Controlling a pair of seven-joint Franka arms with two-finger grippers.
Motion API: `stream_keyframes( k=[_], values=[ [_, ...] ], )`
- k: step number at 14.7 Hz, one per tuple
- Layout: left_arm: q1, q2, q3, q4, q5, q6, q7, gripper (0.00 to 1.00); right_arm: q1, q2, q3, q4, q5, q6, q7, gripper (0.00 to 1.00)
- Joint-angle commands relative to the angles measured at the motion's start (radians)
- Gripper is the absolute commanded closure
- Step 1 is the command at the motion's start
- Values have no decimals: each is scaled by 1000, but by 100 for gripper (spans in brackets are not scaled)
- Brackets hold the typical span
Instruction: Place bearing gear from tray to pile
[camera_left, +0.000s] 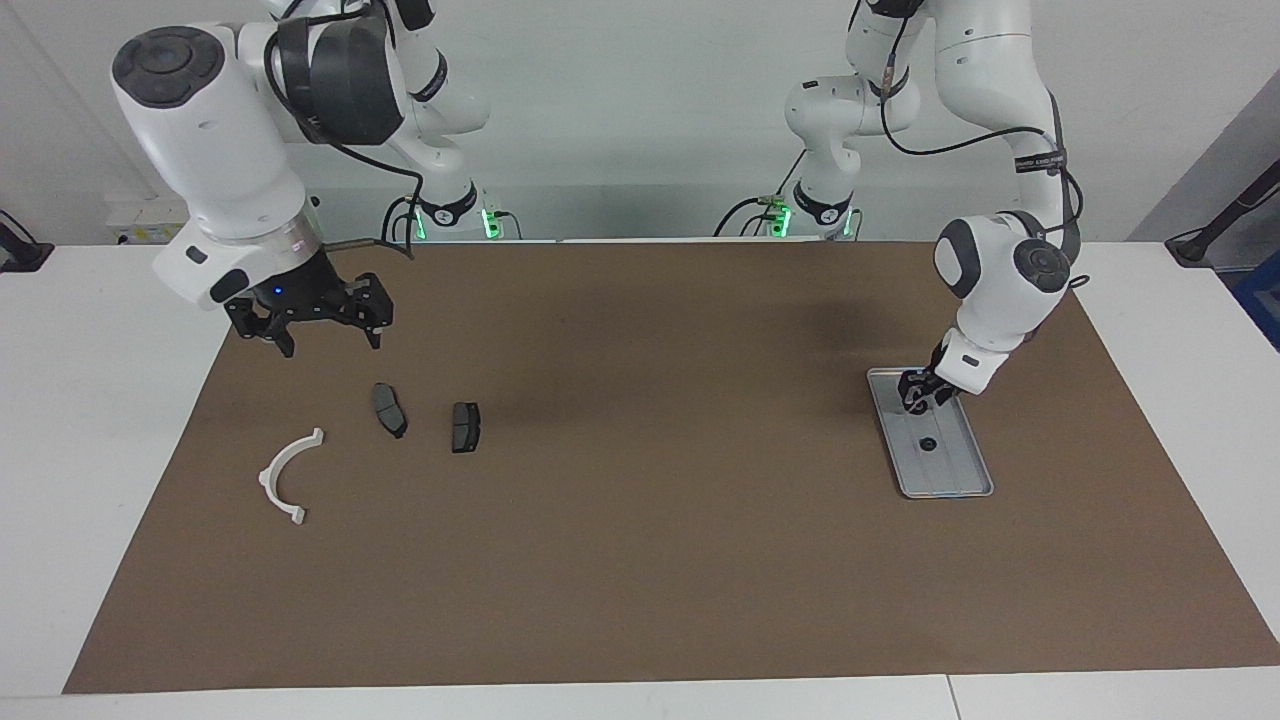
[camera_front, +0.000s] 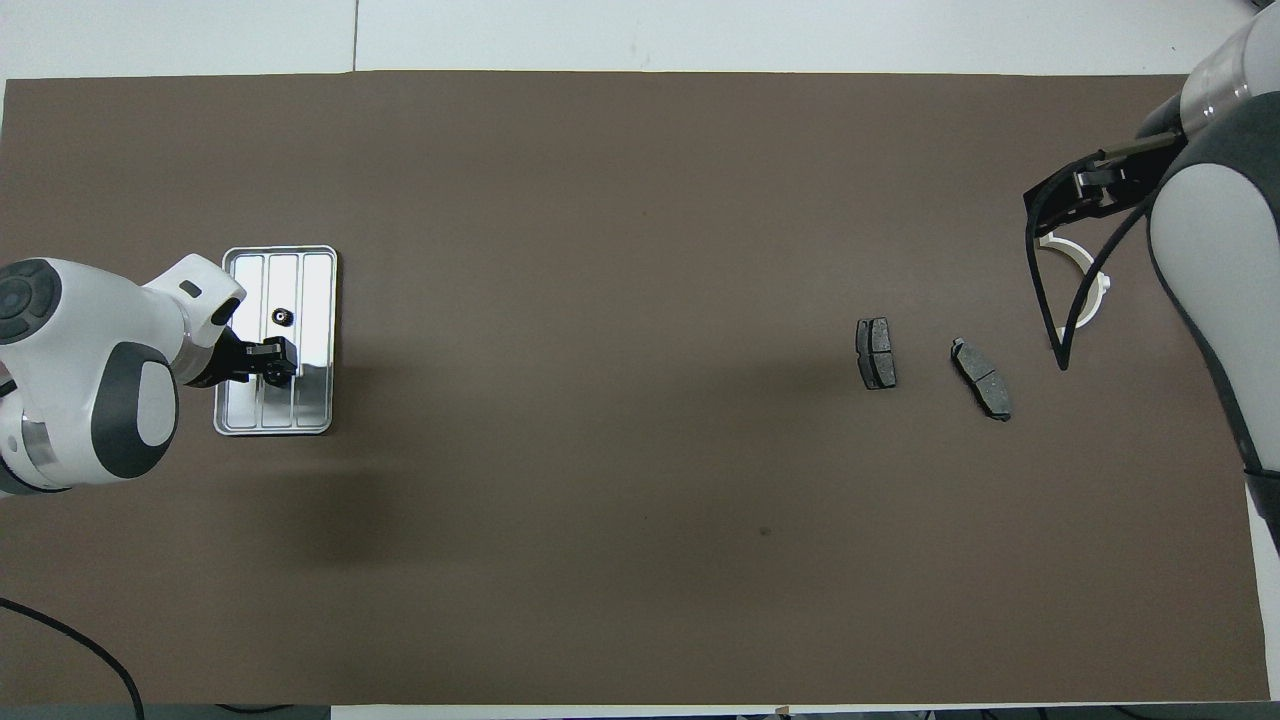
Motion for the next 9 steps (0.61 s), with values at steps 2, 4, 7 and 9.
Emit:
stream_keyframes(
  k=[2,4,7,9],
  values=[
    [0,12,1,-8,13,26,7,43,-2,62,7,68,-6,4,-22,0],
    [-2,12,-1,-14,13,32,7,47,34,63,6,70,-16,2,-22,0],
    [-2,12,-1,-17,13,33,5,53,40,77,10,76,-11,5,7,0],
    [-2,12,-1,-22,13,35,7,55,40,89,10,80,-8,13,22,0]
  ],
)
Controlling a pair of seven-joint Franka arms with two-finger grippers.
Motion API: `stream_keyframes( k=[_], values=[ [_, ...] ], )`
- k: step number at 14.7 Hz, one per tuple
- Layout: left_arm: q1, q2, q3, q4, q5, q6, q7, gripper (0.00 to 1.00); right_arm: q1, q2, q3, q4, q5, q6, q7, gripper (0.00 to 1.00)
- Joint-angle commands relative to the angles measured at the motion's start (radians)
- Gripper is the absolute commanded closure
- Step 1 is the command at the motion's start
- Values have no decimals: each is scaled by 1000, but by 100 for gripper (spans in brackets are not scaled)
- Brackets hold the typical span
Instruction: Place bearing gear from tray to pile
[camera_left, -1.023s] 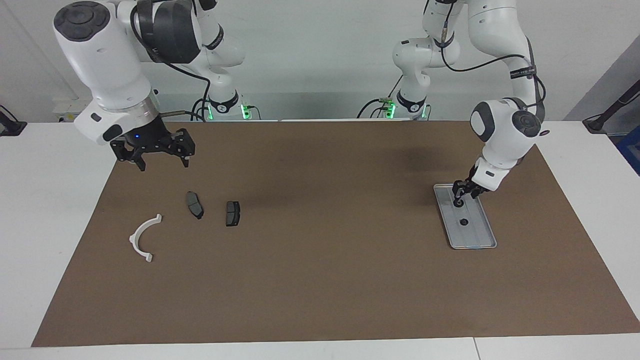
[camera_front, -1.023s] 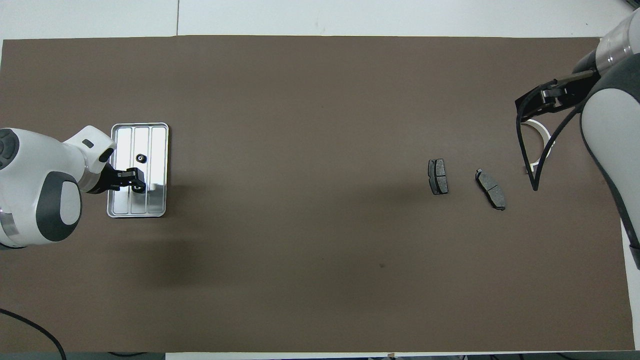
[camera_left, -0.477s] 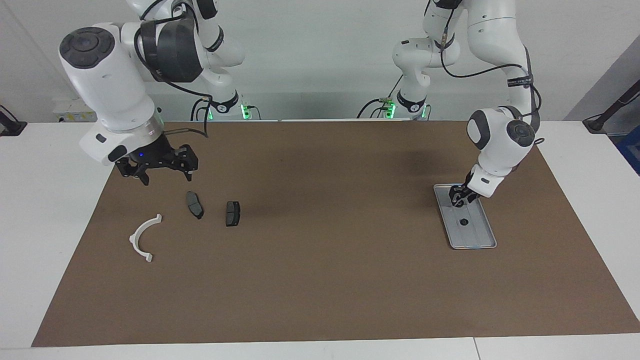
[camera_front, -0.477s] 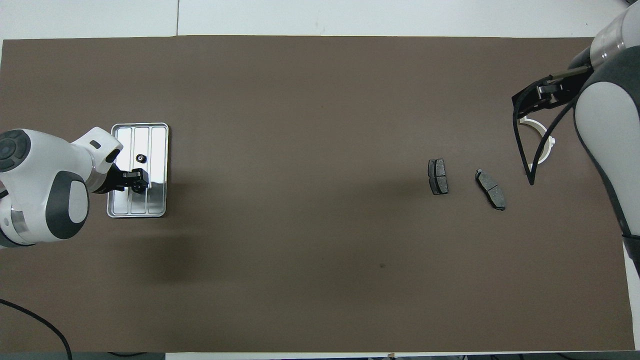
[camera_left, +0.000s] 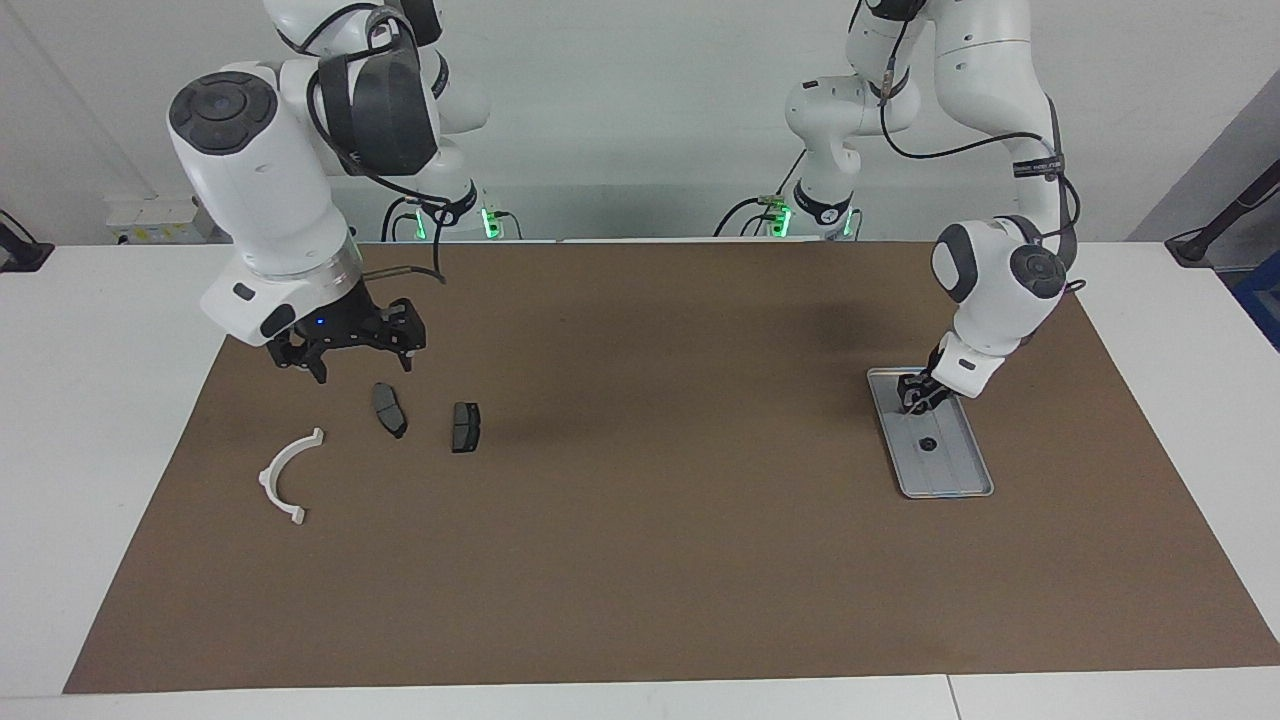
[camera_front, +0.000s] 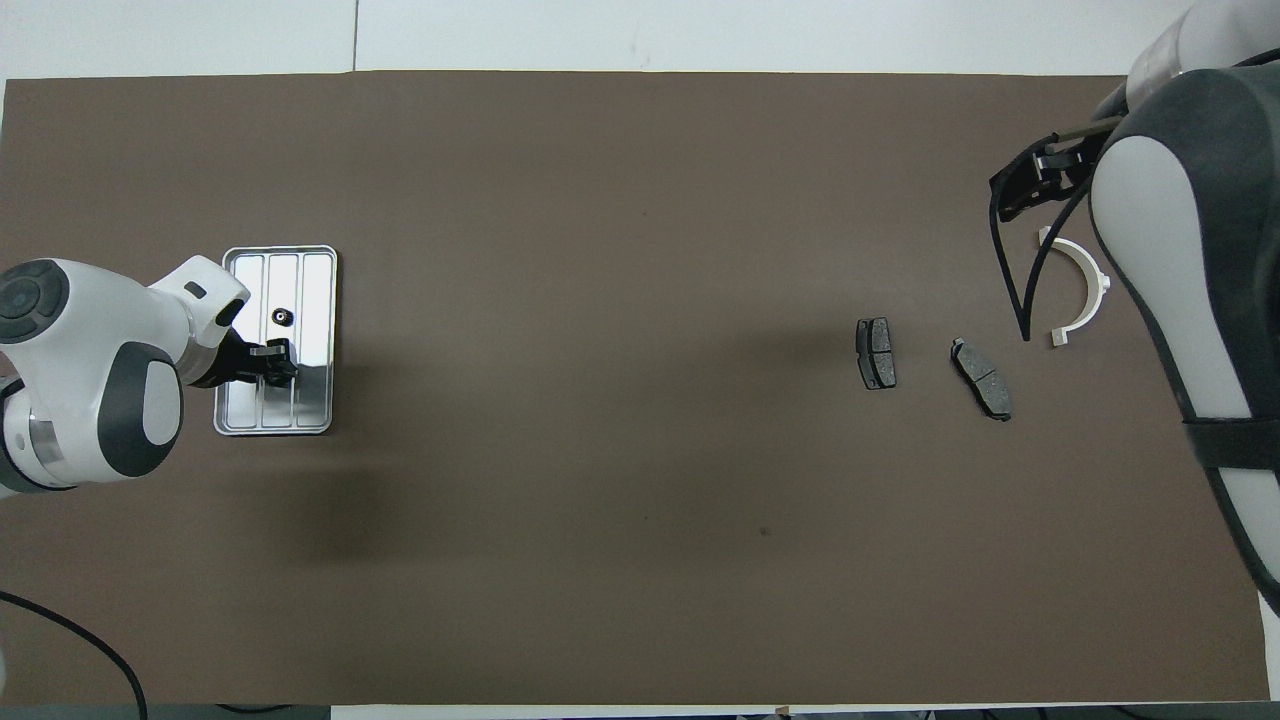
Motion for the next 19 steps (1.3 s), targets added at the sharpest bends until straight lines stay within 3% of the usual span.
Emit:
stream_keyframes(
  k=[1,3,6,12,16,19],
  values=[
    [-3,-2,1,-23,13,31,4,59,-9,38,8,38,-8,10,16,0],
    [-3,-2,1,-27,13,31,0,77,-9,42,8,37,-8,11,16,0],
    [-3,-2,0,-18,11,16,-11,91,-9,48,13,37,-3,19,16,0],
    [-194,81,-3,290,-44,-202,-443,92,-9,56,13,30,-5,14,18,0],
    [-351,132,0,386,-44,-189,-774,92,-9,56,13,29,-13,16,14,0],
    [-458,228,1,527,-44,-201,-935,92,-11,58,13,29,-14,17,13,0]
  ],
)
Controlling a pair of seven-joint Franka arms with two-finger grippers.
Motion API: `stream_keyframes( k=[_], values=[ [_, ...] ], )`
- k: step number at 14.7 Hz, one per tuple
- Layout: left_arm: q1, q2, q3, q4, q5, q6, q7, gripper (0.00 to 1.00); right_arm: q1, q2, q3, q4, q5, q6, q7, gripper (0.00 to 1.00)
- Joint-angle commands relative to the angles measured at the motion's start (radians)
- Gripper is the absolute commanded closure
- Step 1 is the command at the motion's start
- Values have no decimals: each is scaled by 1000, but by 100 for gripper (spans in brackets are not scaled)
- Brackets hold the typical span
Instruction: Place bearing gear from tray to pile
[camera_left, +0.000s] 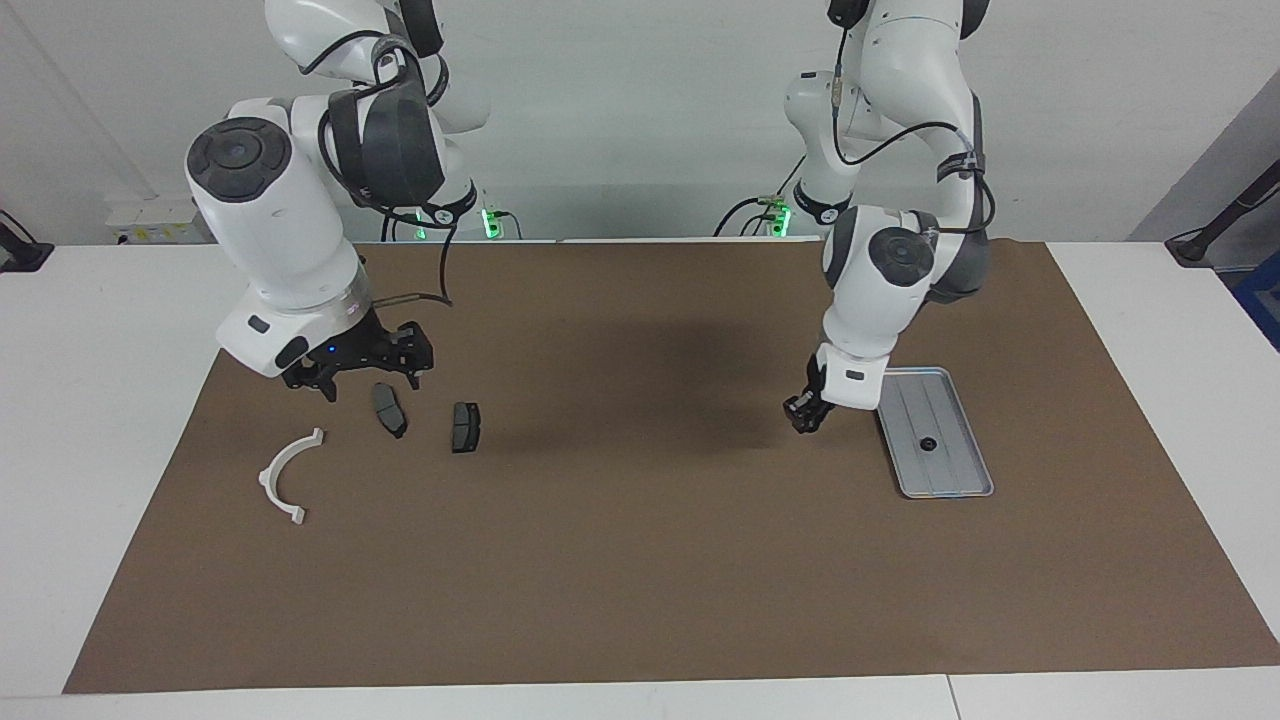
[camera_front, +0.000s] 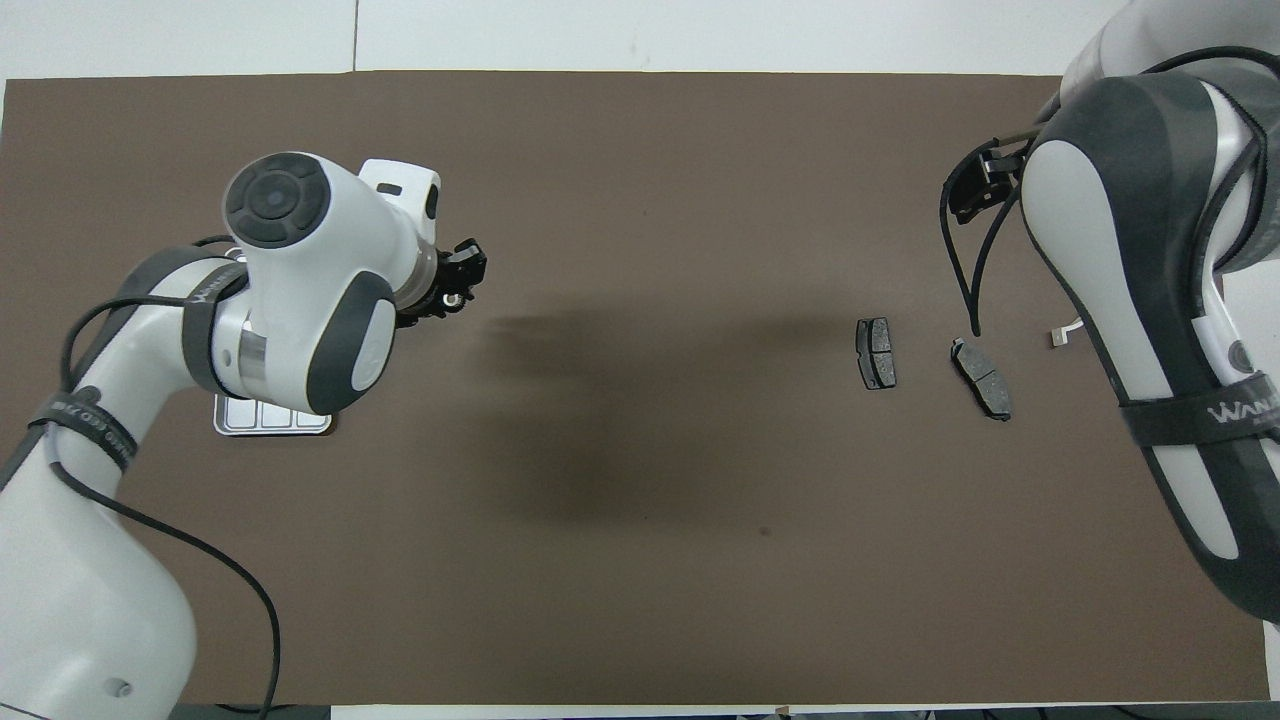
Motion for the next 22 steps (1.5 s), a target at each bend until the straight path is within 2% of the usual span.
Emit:
stream_keyframes(
  k=[1,3,6,9,20,21,22],
  values=[
    [-98,121,20,148,-11,-29,-141,92,-8,12,11,15,-16,7,14,0],
    [-150,158,22,155,-10,5,-205,92,-8,15,11,14,-19,7,14,0],
    [-162,186,20,156,-10,19,-215,92,-8,26,11,14,-17,7,14,0],
    [-179,186,20,130,-1,23,-219,92,-8,40,11,14,-19,9,17,0],
    [-204,154,20,-25,-2,161,-242,91,19,89,11,15,-22,22,43,0],
    [-204,154,20,-25,-2,161,-245,87,19,92,11,17,-22,24,43,0],
    [-204,154,22,-23,-2,157,-245,54,23,92,11,15,-22,41,52,0]
  ],
)
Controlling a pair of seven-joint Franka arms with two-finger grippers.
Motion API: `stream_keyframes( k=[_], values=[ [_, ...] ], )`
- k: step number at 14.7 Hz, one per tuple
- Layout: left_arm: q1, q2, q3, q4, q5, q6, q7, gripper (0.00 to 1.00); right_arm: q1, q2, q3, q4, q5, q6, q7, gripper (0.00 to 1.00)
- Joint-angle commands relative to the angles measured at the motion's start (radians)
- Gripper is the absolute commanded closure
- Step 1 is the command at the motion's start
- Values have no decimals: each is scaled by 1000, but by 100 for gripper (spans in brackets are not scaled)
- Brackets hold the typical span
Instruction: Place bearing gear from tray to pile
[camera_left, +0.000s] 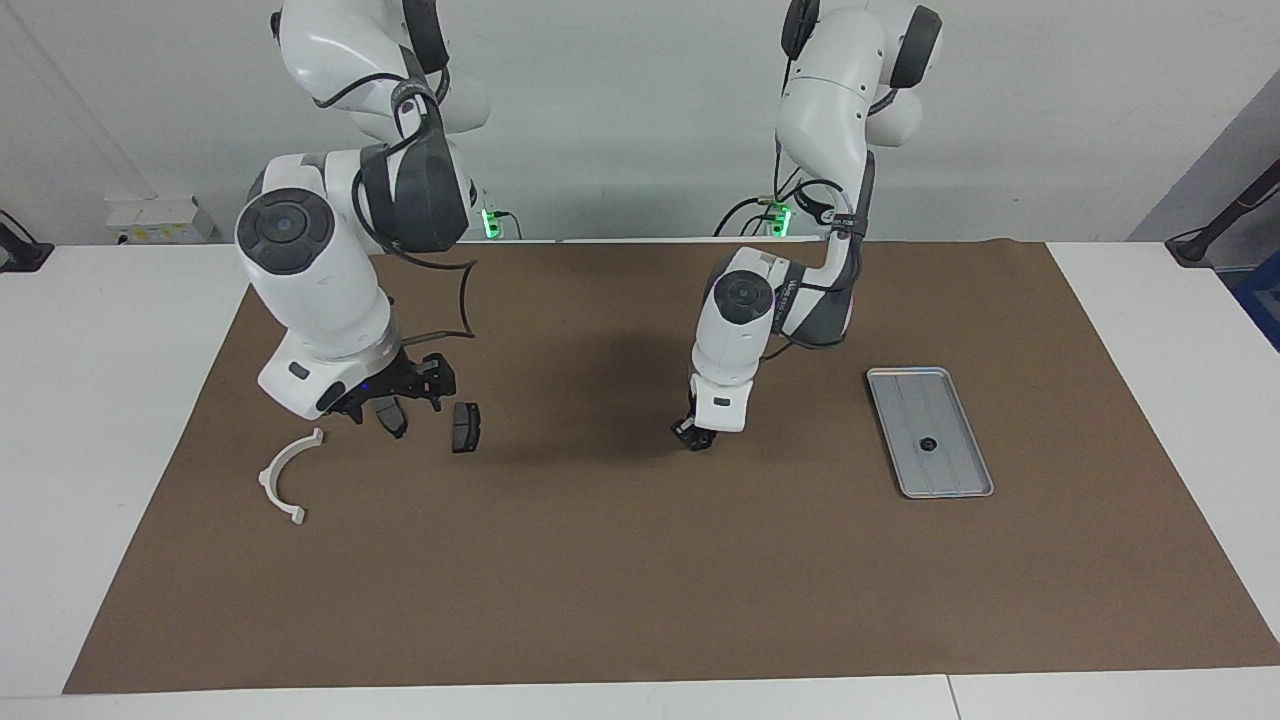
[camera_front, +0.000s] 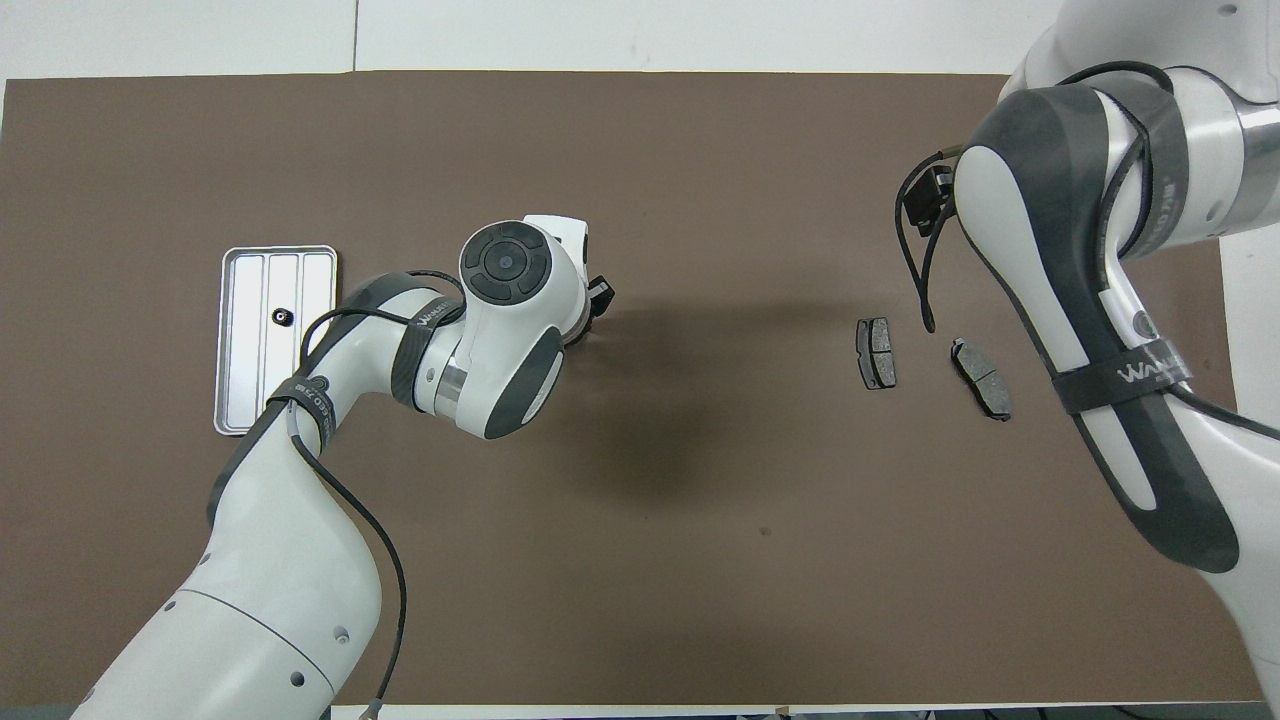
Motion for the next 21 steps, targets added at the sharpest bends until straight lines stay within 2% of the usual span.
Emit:
stream_keyframes(
  k=[1,5,7,9,11,12,15,16,18,19,21],
  values=[
    [-30,-14,18,-45,-1,20,-26,1,4,18,10,15,-19,46,43,0],
    [-1,-24,22,15,3,-73,-20,0,26,44,10,17,-19,57,103,0],
    [39,-72,25,8,6,-119,11,0,36,52,10,17,-16,89,143,0],
    [107,-158,25,-53,6,-197,179,0,62,66,10,20,-17,98,201,0],
    [231,-267,24,-152,6,-216,399,0,101,78,10,21,-17,130,305,0],
    [278,-293,24,-173,6,-219,496,0,122,89,10,23,-17,143,351,0],
    [406,-298,24,-180,6,-222,726,0,179,116,10,24,-14,187,507,0],
    [441,-297,25,-180,6,-221,806,2,205,124,10,24,-16,202,546,0],
    [499,-294,25,-190,6,-179,928,18,248,144,8,26,-16,228,609,0],
    [513,-288,25,-193,8,-149,965,25,269,156,8,26,-16,244,631,0],
    [526,-259,25,-193,8,-109,993,33,334,182,-1,28,-19,271,695,0]
  ],
)
